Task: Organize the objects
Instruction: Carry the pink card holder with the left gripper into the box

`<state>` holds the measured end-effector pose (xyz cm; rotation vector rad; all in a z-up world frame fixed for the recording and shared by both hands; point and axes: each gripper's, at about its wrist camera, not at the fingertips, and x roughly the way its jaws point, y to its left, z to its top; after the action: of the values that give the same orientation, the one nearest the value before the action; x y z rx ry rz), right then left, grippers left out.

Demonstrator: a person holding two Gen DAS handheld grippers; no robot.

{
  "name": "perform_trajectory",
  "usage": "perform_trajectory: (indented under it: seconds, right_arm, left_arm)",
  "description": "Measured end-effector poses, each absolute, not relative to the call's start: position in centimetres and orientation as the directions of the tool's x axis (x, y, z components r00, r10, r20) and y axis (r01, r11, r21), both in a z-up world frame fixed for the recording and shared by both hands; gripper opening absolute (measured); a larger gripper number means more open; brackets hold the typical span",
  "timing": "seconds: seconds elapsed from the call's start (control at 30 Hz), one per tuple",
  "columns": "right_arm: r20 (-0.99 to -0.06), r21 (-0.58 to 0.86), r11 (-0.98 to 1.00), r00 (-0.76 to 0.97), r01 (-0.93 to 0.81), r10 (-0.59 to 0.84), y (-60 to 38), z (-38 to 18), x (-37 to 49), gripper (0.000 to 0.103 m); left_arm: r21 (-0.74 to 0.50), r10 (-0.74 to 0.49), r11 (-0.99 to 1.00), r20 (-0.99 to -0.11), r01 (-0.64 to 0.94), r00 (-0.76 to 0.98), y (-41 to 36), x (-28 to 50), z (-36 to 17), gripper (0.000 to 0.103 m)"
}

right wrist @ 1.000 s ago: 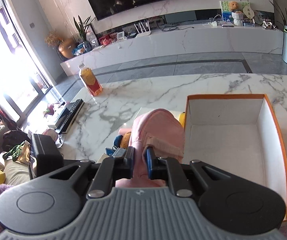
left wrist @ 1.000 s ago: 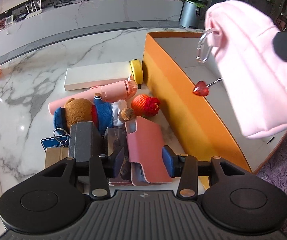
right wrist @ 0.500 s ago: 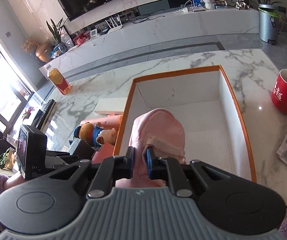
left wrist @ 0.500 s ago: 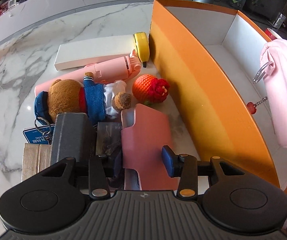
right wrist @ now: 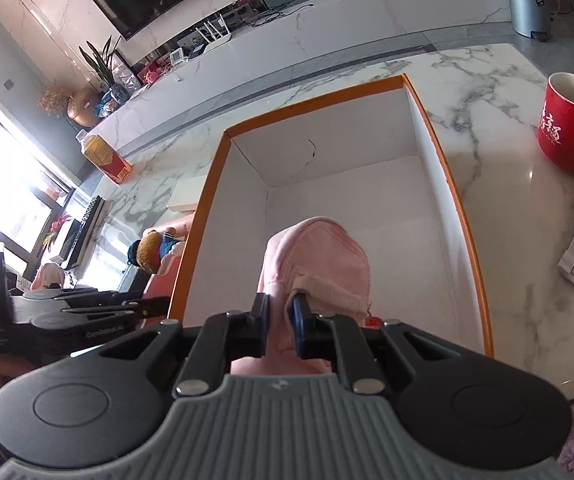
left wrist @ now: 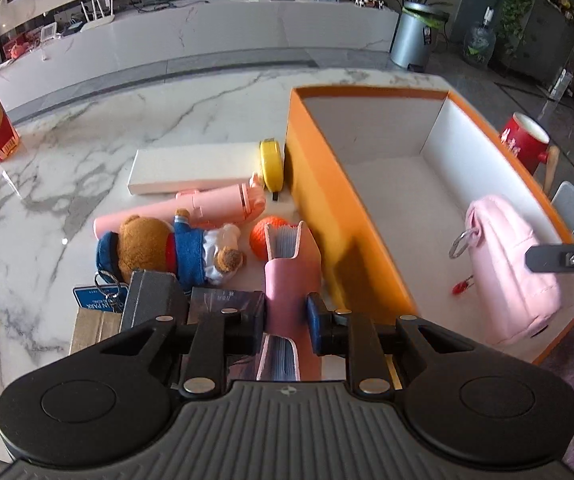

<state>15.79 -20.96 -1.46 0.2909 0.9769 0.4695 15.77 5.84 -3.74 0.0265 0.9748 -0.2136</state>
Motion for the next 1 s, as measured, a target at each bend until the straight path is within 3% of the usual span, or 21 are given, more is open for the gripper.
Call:
perform_trajectory:
  seconds: [0.2,0.43,0.6,0.73,1.0]
  right_arm:
    - [-0.691,0.487,0.841,0.487,-0.234,0.535,-23.6,-1.0,15.3,0.013]
    - [-0.684,0.485,0.845,0.504,-0.227,0.528,-25.7,-0.8,15.0,0.013]
    - [-0.684,0.496,0.839,0.495,-0.223,0.536,-26.7,-1.4,15.2,0.013]
    - [-0.696,0.505,0.838,0.476,-0.208,0.538,-27.5,-2.1,15.8,0.013]
    - [-0.744,0.466,0.863,0.442,-0.194,0.501,-27.9,-2.7,16.7,0.014]
  left_arm:
    - [-0.093,-0.214,0.972,-0.723,0.214,0.657,3.5,14.4,2.4,0.024]
    - [-0.119,-0.289,0.951,-0.666,0.284,0.687,-1.0,14.6,3.6,0.023]
    - [-0.151,-0.307,0.945,-0.710,0.290,0.633,-4.4,16.5,0.4,0.023]
    - [-0.130,-0.255,0.960,-0.765,0.247,0.591,-6.6,17.5,-3.5,0.023]
    - [-0.224,-0.283,0.959,-0.819,0.176,0.498,-7.4,17.9,-7.3,0.023]
